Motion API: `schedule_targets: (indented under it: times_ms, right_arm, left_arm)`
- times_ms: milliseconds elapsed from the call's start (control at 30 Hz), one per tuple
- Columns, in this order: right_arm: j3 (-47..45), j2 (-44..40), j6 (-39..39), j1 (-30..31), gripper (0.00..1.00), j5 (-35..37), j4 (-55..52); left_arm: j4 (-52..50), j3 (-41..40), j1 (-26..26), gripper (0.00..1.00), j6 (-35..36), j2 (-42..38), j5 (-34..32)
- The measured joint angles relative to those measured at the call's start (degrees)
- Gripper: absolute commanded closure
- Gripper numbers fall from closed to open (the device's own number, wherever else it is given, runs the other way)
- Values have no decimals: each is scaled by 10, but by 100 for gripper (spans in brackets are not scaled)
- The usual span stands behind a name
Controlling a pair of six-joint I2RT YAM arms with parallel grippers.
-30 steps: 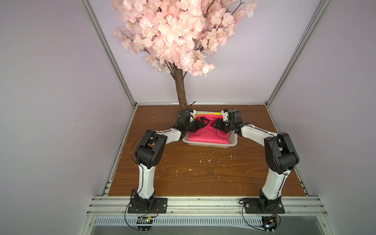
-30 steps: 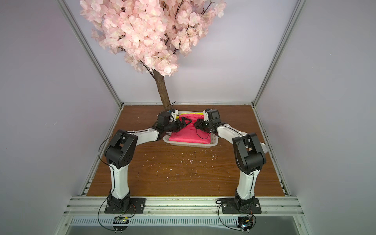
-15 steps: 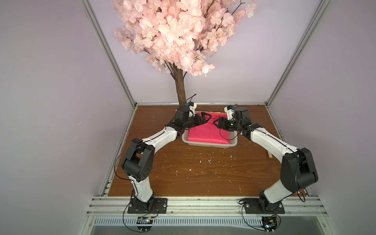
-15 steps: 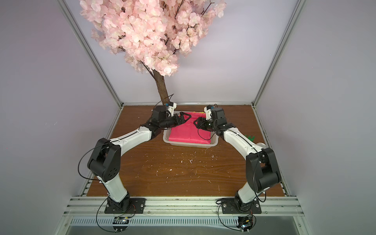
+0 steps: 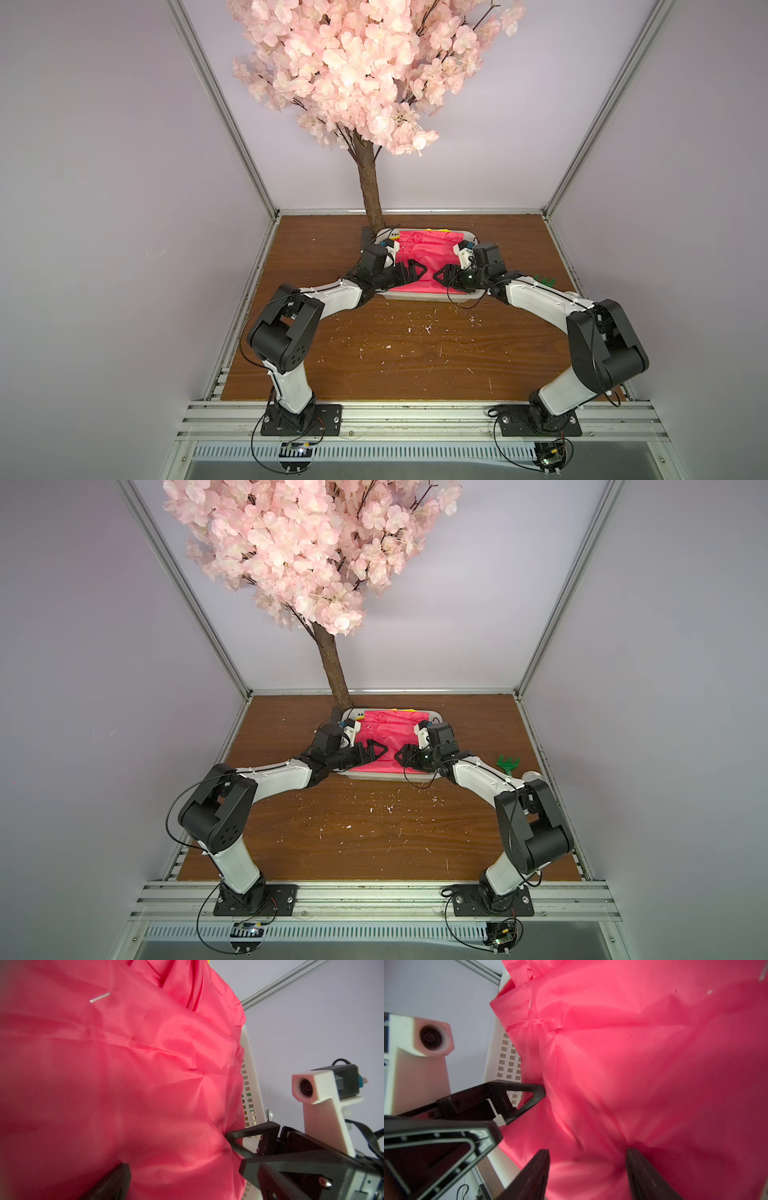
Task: Put the folded raincoat in the basket
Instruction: Place the raincoat in the basket, then reset both arms
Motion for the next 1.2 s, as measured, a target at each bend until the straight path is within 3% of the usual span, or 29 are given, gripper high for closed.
schedule_targets:
  times_ms: [200,400,433,633,833,1000,1200]
  right_arm:
    - [72,-32,-21,-3,29,17,-46]
    - [106,-136,-51,-19,1,89,-65]
    - [106,-155,-54,-26,1,103,-66]
    - [73,-231,-63,-95,1,183,-62]
    - [-43,-260,-74,-156,1,297,-25]
    - [-169,-273,-122,-164,1,399,68]
    - [-278,-263,-192,-165,1,466,217]
  left_arm:
    - [-89,142,0,0,53,-16,-36]
    - [-145,186,0,0,122,-129,-132]
    - [-147,178,0,0,133,-153,-152]
    - [-134,28,18,0,184,-318,-308]
    - [-96,-129,87,0,260,-423,-448]
    - [5,-255,188,0,300,-455,-490]
    - [132,-375,275,0,326,-422,-504]
